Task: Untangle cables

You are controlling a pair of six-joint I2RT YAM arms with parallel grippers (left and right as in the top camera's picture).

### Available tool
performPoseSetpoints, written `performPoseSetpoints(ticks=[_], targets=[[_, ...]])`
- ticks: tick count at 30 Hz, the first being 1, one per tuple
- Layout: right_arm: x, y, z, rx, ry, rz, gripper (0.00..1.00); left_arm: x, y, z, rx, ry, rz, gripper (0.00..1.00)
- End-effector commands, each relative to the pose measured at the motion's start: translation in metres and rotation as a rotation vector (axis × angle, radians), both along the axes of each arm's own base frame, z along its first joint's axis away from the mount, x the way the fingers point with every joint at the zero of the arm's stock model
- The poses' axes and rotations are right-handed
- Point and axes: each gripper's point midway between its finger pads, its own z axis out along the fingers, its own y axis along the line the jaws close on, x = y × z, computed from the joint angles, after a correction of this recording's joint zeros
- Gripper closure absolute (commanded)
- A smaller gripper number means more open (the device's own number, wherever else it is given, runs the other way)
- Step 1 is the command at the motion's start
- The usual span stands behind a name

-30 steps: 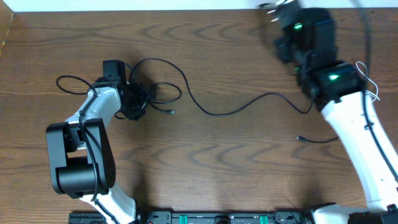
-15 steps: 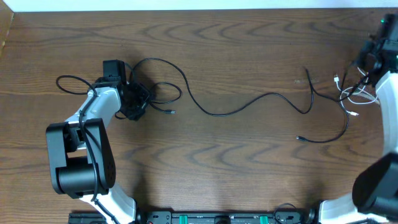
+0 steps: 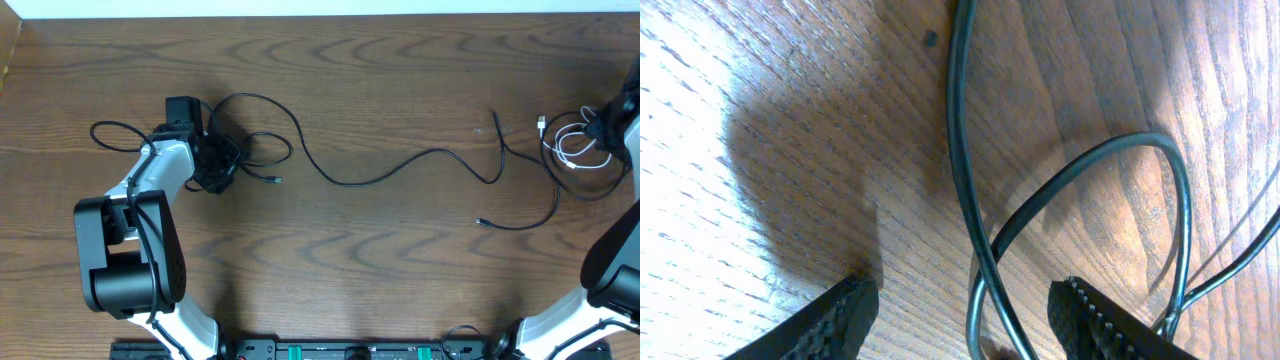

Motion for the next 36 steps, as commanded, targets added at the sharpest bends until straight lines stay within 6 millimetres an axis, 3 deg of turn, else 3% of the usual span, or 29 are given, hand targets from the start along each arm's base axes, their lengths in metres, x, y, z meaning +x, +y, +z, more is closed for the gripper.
performPoseSetpoints(ticks=[1, 5, 8, 10, 12, 16, 25, 31, 36], targets=[[-0.014, -0.019, 0.001, -0.005, 0.007, -0.064, 0.01, -0.004, 0.007, -0.008, 0.039, 0.028, -0.001, 0.38], [-0.024, -0.022, -0.004, 0.035, 0.019, -0.079, 0.01, -0.004, 0.007, -0.008, 0.040, 0.028, -0.001, 0.38], [-0.017, -0.004, -0.011, 0.142, 0.009, 0.018, 0.01, -0.004, 0.007, -0.008, 0.039, 0.028, -0.001, 0.38], [-0.001, 0.027, -0.016, 0.278, -0.025, 0.223, 0.03, -0.004, 0.007, -0.008, 0.039, 0.028, -0.001, 0.38], [0.017, 0.066, -0.013, 0.409, -0.092, 0.457, 0.11, -0.004, 0.007, -0.008, 0.039, 0.028, -0.001, 0.38], [0.034, 0.113, -0.003, 0.513, -0.169, 0.677, 0.19, -0.004, 0.007, -0.008, 0.039, 0.028, -0.001, 0.38], [0.026, 0.146, -0.020, 0.342, 0.077, 0.919, 0.24, -0.007, 0.007, -0.009, 0.038, 0.040, -0.001, 0.38], [0.019, 0.140, -0.040, 0.252, 0.211, 0.942, 0.23, -0.007, 0.007, -0.009, 0.038, 0.040, -0.001, 0.38], [0.011, 0.142, -0.066, 0.284, 0.245, 0.948, 0.23, -0.007, 0.007, -0.009, 0.039, 0.039, -0.005, 0.38]])
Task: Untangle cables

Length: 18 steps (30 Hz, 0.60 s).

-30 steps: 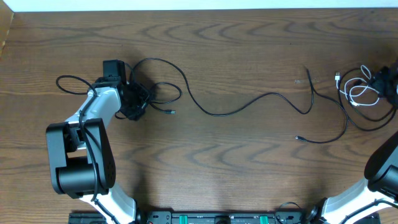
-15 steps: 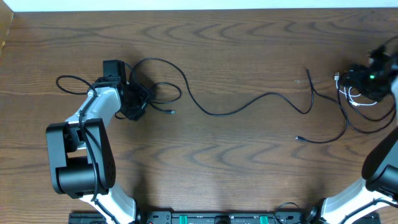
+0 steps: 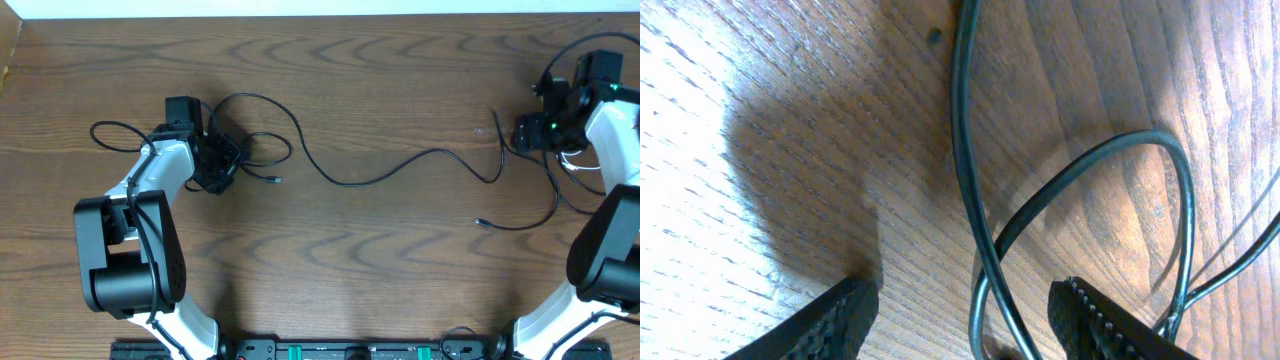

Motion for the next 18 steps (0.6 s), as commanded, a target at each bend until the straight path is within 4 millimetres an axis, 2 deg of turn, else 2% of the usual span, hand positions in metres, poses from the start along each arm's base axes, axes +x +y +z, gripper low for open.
performPoseSetpoints(ticks=[1, 4, 5, 6, 7, 8, 9, 11, 13, 14, 15, 18], targets=[[-0.015, -0.001, -0.027, -0.014, 0.076, 0.023, 0.23, -0.006, 0.007, -0.009, 0.039, 0.034, -0.004, 0.38], [-0.022, 0.004, -0.042, 0.013, 0.110, 0.028, 0.31, -0.006, 0.007, -0.009, 0.039, 0.033, -0.004, 0.38], [-0.023, 0.008, -0.046, 0.038, 0.114, 0.032, 0.37, -0.006, 0.007, -0.009, 0.039, 0.033, -0.004, 0.38], [-0.024, 0.012, -0.050, 0.059, 0.114, 0.036, 0.48, -0.006, 0.007, -0.009, 0.039, 0.033, -0.004, 0.38], [-0.024, 0.016, -0.052, 0.080, 0.110, 0.040, 0.63, -0.006, 0.007, -0.009, 0.039, 0.033, -0.004, 0.38], [-0.023, 0.021, -0.054, 0.108, 0.105, 0.045, 0.85, -0.006, 0.007, -0.009, 0.039, 0.034, -0.004, 0.38], [-0.021, 0.028, -0.054, 0.147, 0.092, 0.051, 0.99, -0.006, 0.007, -0.009, 0.039, 0.034, -0.004, 0.38], [-0.015, 0.048, -0.049, 0.255, 0.055, 0.073, 0.99, -0.006, 0.007, -0.009, 0.039, 0.034, -0.004, 0.39], [-0.005, 0.077, -0.036, 0.416, -0.009, 0.116, 0.99, -0.006, 0.007, -0.009, 0.039, 0.034, -0.004, 0.42], [-0.001, 0.091, -0.028, 0.490, -0.037, 0.139, 0.99, -0.006, 0.007, -0.009, 0.039, 0.034, -0.004, 0.48], [0.002, 0.106, -0.020, 0.564, -0.066, 0.168, 0.99, -0.006, 0.007, -0.009, 0.039, 0.034, -0.004, 0.60], [0.009, 0.135, -0.005, 0.674, -0.117, 0.236, 0.99, -0.006, 0.004, -0.009, 0.039, 0.035, -0.012, 0.78]])
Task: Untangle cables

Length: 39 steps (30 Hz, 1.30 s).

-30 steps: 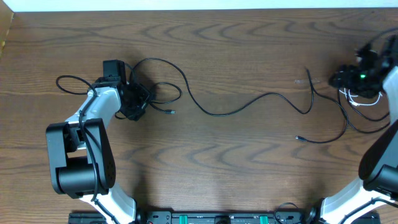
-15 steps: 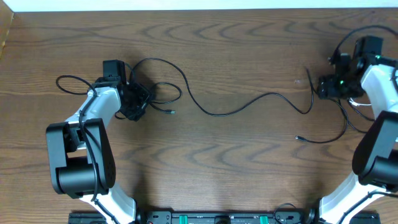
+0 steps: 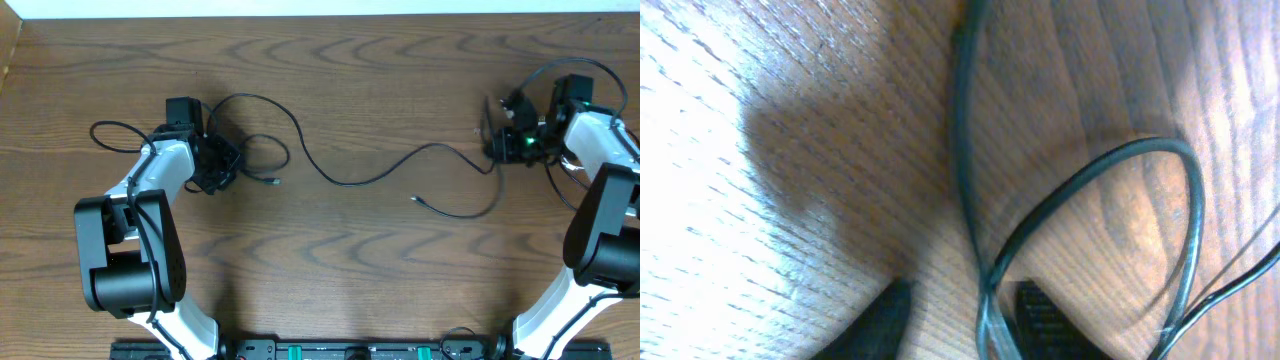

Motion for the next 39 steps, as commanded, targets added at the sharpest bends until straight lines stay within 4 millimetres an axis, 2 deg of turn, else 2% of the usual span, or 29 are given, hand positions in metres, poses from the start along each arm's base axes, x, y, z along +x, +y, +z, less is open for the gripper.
performPoseSetpoints(ticks=[1, 4, 13, 19, 23, 32, 39], targets=[[0.005, 0.059, 0.029, 0.270, -0.077, 0.106, 0.99, -0.004, 0.000, -0.007, 0.021, 0.022, -0.016, 0.81], [0.004, 0.082, 0.031, 0.283, -0.073, 0.146, 0.99, -0.008, -0.010, -0.008, 0.020, 0.040, -0.042, 0.86], [0.010, 0.132, 0.030, 0.275, -0.048, 0.161, 0.99, -0.012, -0.040, -0.008, 0.021, 0.042, -0.123, 0.87], [0.017, 0.145, 0.017, 0.154, -0.025, 0.095, 0.99, -0.015, -0.060, -0.008, 0.022, 0.042, -0.179, 0.86], [0.016, 0.165, 0.019, 0.156, -0.033, 0.110, 0.98, -0.017, -0.073, -0.008, 0.023, 0.038, -0.215, 0.86], [0.005, 0.204, 0.021, 0.162, -0.049, 0.197, 0.91, -0.018, -0.098, -0.007, 0.024, 0.011, -0.281, 0.86], [-0.005, 0.224, 0.021, 0.164, -0.044, 0.246, 0.73, -0.019, -0.110, -0.006, 0.023, -0.001, -0.314, 0.86]])
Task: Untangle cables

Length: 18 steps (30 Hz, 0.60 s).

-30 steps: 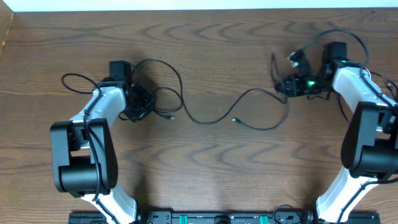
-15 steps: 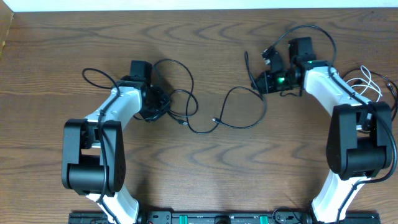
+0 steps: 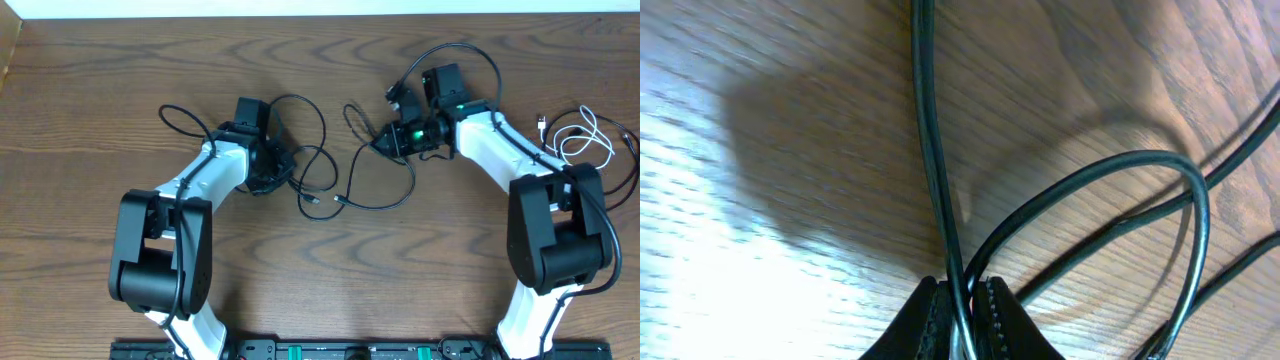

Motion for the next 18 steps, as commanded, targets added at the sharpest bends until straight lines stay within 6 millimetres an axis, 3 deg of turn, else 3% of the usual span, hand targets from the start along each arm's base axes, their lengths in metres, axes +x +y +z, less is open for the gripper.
performPoseSetpoints(ticks=[1, 7, 11, 18], targets=[[-0.006, 0.010, -0.001, 0.002, 0.007, 0.022, 0.67, -0.002, -0.003, -0.006, 0.012, 0.011, -0.014, 0.86], [-0.012, 0.021, -0.001, 0.003, 0.007, 0.049, 0.46, -0.004, -0.009, -0.006, 0.012, 0.009, -0.028, 0.87], [-0.016, 0.028, -0.001, 0.002, -0.004, 0.076, 0.21, -0.004, -0.009, -0.006, 0.012, 0.009, -0.029, 0.86], [-0.023, 0.040, -0.001, 0.002, -0.005, 0.108, 0.13, -0.004, -0.009, -0.006, 0.012, 0.009, -0.029, 0.87]])
